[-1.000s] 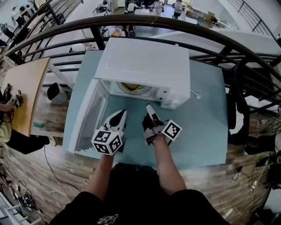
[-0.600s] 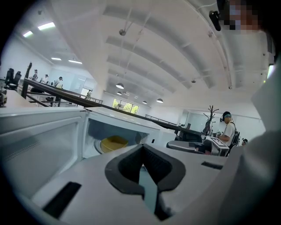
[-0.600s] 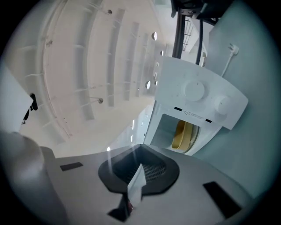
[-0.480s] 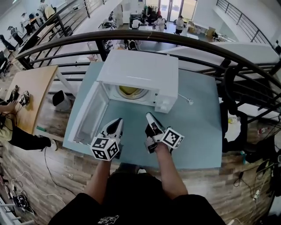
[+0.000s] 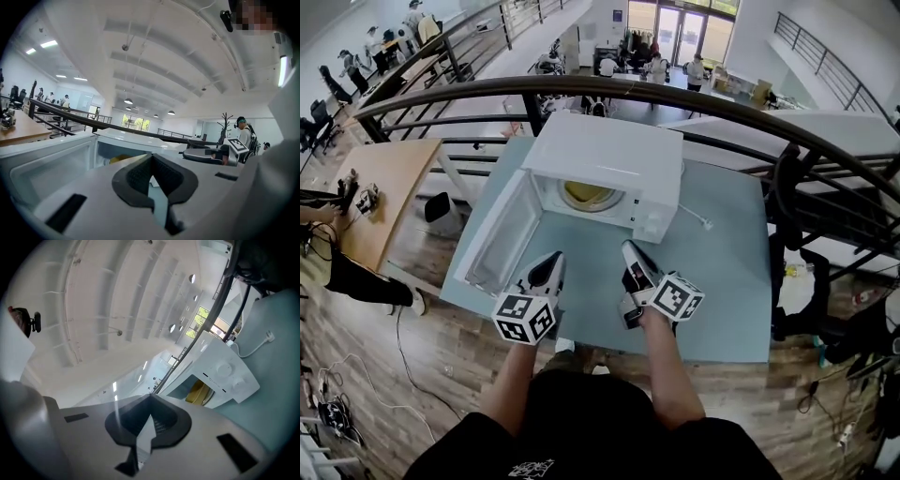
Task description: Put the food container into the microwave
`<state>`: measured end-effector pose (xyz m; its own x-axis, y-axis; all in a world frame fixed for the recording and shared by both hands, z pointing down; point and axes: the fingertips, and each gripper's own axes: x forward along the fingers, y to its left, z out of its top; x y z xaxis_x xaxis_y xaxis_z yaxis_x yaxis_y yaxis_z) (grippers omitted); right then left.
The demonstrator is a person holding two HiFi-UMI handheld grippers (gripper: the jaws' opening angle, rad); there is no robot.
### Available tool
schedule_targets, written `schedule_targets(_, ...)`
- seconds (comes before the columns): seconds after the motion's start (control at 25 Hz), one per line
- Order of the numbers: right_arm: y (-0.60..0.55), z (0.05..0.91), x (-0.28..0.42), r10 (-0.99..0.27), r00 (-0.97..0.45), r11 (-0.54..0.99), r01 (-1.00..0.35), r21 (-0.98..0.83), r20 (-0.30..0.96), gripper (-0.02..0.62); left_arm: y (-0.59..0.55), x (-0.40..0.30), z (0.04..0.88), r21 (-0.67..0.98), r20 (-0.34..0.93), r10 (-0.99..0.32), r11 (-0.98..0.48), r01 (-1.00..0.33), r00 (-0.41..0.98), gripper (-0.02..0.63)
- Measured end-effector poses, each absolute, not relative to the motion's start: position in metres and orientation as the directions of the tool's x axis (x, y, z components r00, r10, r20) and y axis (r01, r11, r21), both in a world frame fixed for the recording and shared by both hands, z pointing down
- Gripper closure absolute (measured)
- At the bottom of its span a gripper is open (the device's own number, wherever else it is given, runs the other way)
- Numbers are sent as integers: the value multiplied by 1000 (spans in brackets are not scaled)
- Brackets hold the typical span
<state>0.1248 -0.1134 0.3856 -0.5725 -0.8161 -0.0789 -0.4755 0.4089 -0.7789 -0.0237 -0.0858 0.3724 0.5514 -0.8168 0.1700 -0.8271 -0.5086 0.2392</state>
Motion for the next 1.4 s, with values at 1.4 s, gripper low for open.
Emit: schedule_targets(1.4,-54,317,85,-904,-426,402,-868,-292,21,589,-77,-98,334,196,93,-790,-582,-790,605,600)
